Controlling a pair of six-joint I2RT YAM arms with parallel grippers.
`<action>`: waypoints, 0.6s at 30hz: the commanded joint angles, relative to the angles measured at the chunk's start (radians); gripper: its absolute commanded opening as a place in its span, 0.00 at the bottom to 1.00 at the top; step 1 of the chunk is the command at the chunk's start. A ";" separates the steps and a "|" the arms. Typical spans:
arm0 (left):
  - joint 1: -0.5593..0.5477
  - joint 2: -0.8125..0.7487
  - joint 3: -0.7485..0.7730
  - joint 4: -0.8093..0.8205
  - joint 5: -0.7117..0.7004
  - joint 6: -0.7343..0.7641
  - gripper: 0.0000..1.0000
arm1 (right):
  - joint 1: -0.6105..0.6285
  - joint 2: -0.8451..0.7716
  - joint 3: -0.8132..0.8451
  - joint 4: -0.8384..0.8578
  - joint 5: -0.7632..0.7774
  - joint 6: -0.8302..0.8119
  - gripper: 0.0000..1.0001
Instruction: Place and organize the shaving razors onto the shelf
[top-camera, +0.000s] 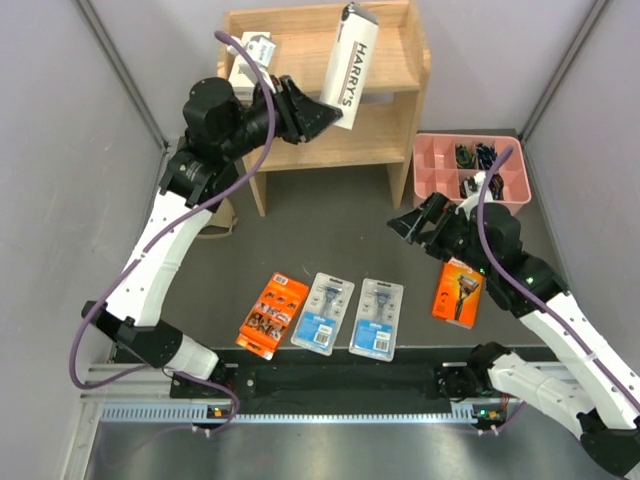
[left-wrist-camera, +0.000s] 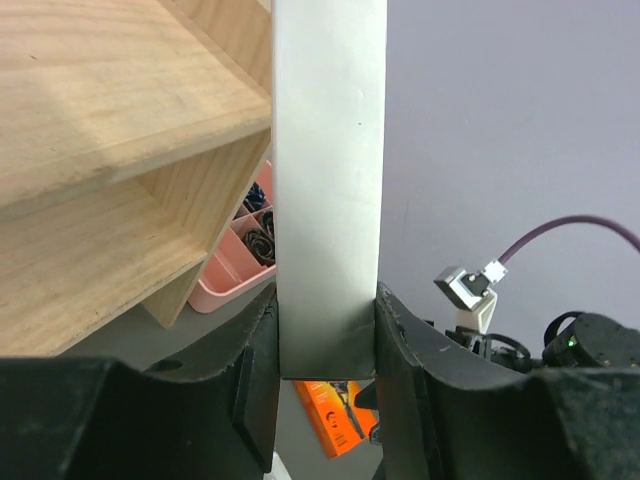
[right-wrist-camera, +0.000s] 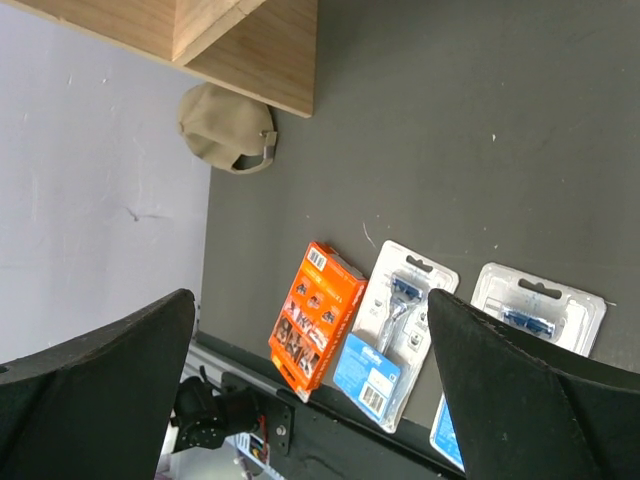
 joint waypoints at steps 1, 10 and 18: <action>0.063 0.028 0.113 0.061 0.071 -0.113 0.00 | -0.003 0.000 0.025 0.034 -0.015 -0.022 0.99; 0.163 0.106 0.182 0.096 0.140 -0.318 0.00 | -0.003 0.032 0.063 0.025 -0.034 -0.066 0.99; 0.259 0.137 0.187 0.092 0.166 -0.450 0.00 | -0.003 0.141 0.215 0.014 -0.101 -0.151 0.99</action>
